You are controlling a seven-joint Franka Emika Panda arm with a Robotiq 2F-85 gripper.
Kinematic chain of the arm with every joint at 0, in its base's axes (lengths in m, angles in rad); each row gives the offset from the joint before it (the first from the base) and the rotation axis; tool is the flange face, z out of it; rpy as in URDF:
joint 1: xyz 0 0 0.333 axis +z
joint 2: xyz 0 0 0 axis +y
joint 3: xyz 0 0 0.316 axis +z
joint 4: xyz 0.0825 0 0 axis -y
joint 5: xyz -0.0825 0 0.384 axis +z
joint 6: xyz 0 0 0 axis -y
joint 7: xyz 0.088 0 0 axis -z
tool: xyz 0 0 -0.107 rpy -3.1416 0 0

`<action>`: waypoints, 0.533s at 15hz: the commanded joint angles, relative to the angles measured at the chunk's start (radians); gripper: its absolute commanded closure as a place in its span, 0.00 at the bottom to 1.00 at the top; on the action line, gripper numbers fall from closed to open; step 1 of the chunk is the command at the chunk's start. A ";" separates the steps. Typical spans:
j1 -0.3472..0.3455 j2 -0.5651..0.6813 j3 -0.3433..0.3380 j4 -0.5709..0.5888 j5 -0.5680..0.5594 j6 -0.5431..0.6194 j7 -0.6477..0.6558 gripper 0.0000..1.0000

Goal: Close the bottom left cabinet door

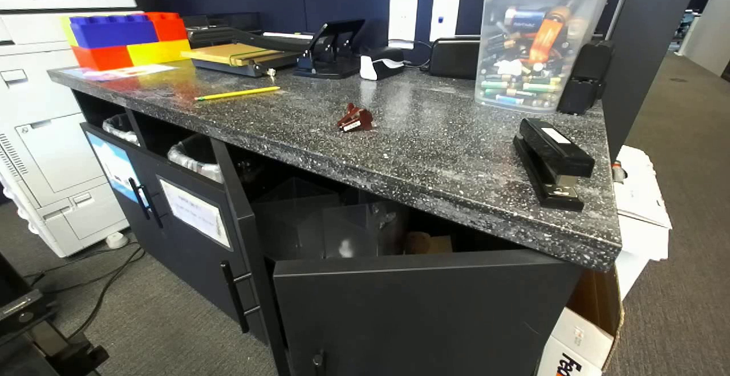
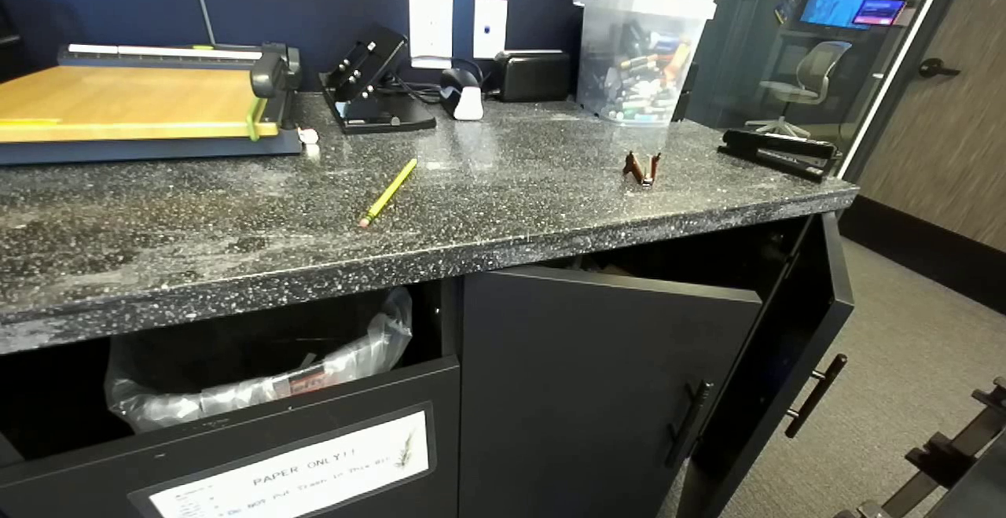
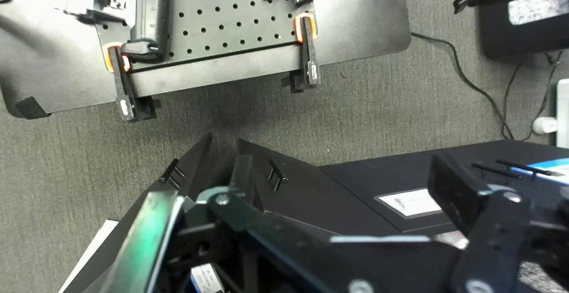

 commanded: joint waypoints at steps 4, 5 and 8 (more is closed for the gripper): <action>0.005 0.247 0.052 -0.097 0.003 0.411 0.120 0.00; 0.008 0.290 0.058 -0.094 -0.002 0.456 0.148 0.00; 0.022 0.407 0.069 -0.074 -0.020 0.568 0.227 0.00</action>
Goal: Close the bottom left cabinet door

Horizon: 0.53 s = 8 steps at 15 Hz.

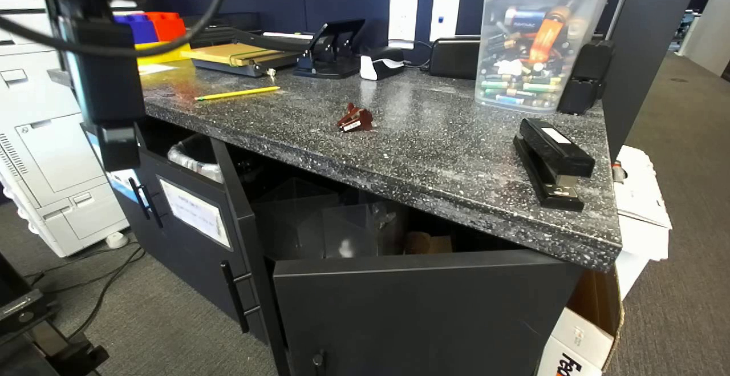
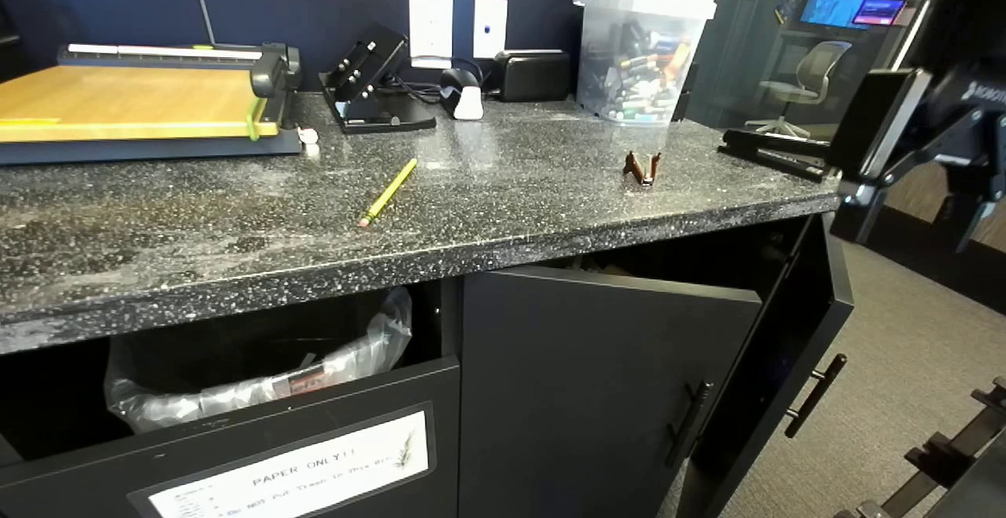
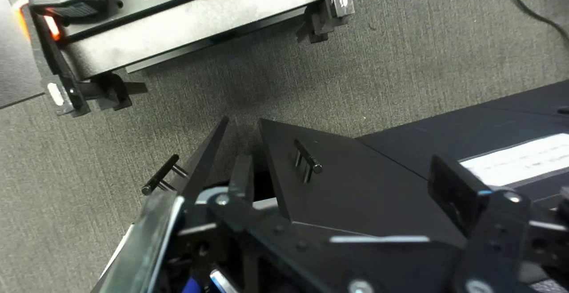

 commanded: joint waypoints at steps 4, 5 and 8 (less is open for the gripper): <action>0.058 0.238 0.005 0.098 -0.046 0.181 0.194 0.00; 0.070 0.273 -0.001 0.120 -0.056 0.199 0.221 0.00; 0.106 0.360 -0.021 0.186 -0.087 0.242 0.294 0.00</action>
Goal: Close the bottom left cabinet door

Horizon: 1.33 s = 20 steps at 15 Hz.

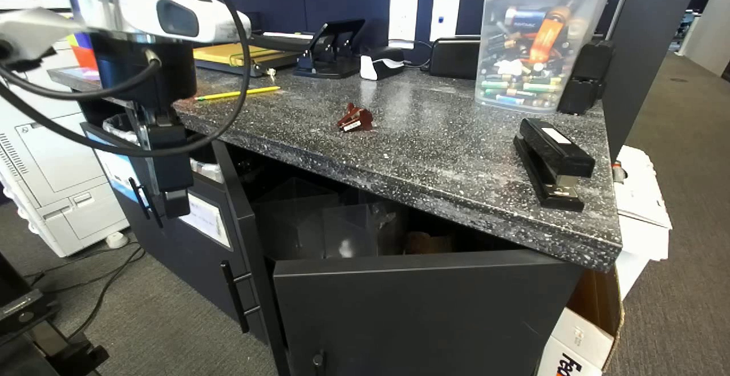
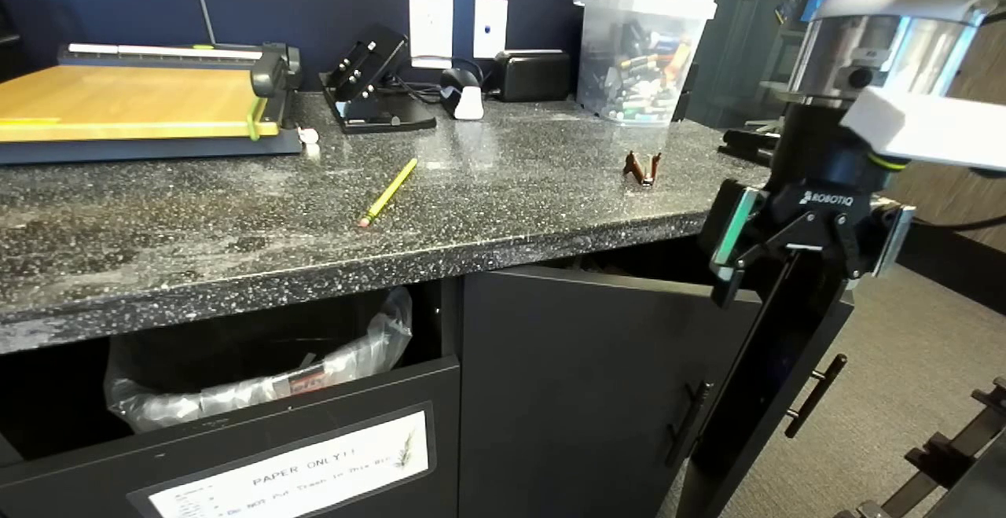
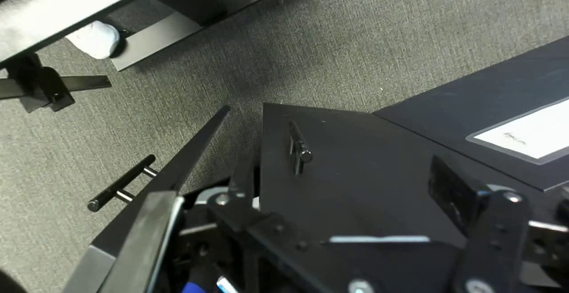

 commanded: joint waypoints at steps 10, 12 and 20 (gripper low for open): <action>0.139 0.290 -0.124 0.290 -0.103 0.094 0.227 0.00; 0.159 0.301 -0.144 0.296 -0.121 0.128 0.243 0.00; 0.252 0.298 -0.233 0.233 -0.182 0.318 0.280 0.00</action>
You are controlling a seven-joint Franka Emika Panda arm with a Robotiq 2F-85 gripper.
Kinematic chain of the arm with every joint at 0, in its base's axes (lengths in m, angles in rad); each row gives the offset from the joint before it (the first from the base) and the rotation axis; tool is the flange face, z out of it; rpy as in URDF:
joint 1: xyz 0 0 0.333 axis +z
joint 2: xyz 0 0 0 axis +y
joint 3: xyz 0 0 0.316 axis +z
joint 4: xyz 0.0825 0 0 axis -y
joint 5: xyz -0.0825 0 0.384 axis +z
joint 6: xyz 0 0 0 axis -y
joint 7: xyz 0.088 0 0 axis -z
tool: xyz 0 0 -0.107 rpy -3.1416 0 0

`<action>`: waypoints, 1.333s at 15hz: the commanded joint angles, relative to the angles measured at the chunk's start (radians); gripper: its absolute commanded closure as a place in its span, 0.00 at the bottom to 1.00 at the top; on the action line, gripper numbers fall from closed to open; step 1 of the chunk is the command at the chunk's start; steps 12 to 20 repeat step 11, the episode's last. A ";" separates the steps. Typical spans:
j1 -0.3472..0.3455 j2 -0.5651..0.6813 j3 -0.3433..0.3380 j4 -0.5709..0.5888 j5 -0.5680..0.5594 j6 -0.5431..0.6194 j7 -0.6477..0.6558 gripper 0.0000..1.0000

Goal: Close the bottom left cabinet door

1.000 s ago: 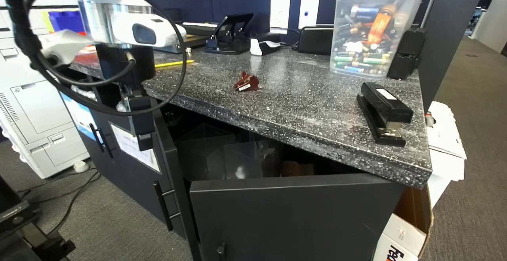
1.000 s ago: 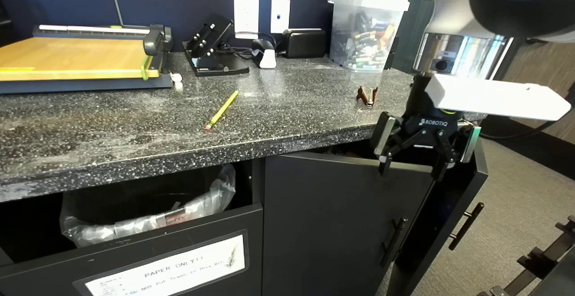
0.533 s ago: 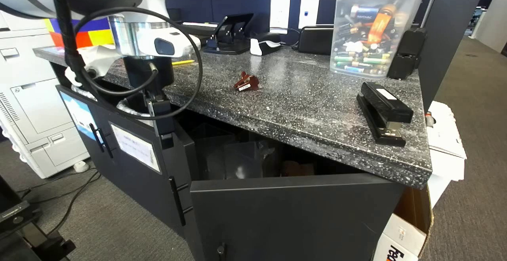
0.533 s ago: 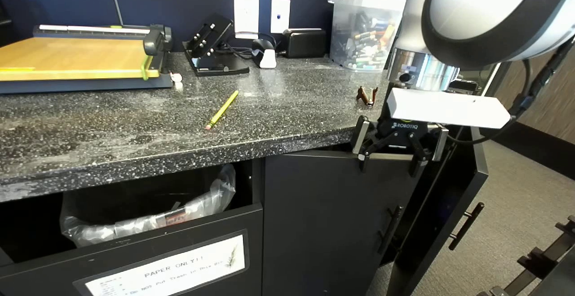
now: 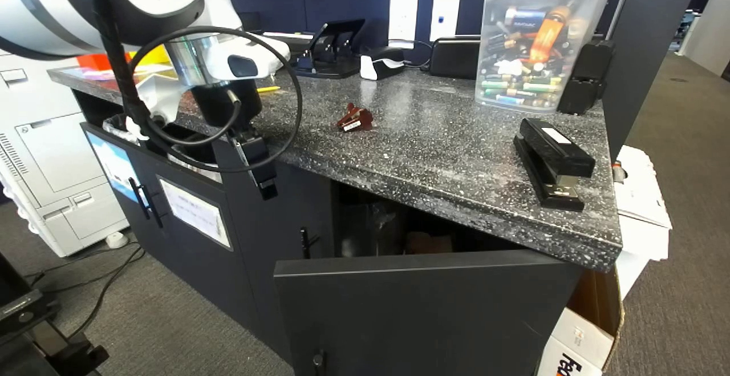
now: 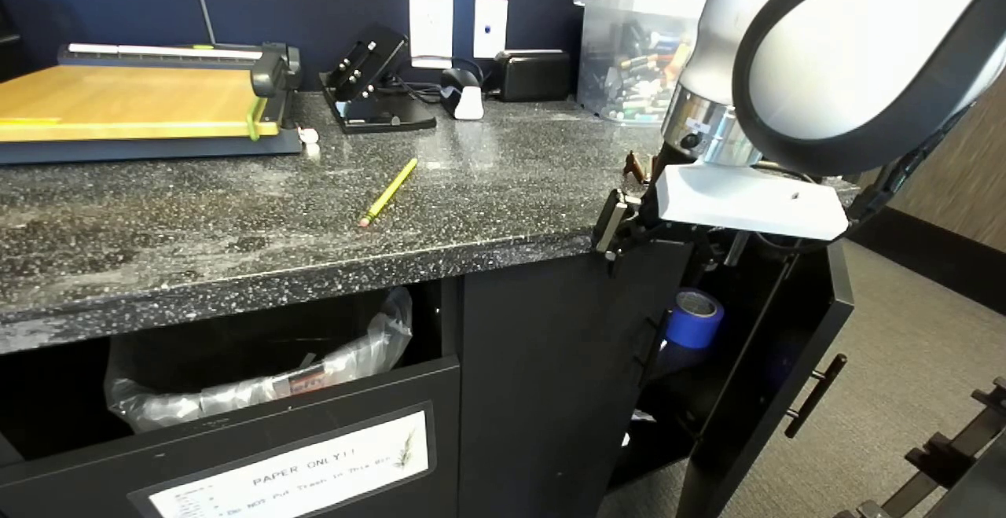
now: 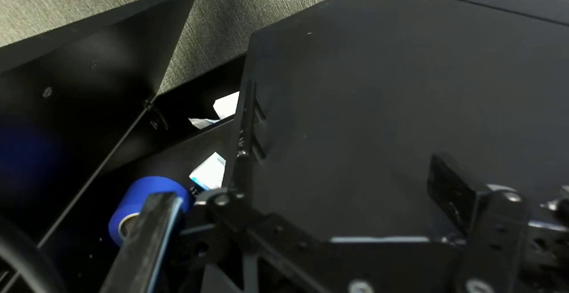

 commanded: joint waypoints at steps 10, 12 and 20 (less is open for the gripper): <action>-0.071 -0.167 0.070 -0.153 0.001 -0.297 -0.135 0.00; -0.074 -0.174 0.070 -0.155 0.001 -0.295 -0.135 0.00; -0.074 -0.174 0.070 -0.155 0.001 -0.295 -0.135 0.00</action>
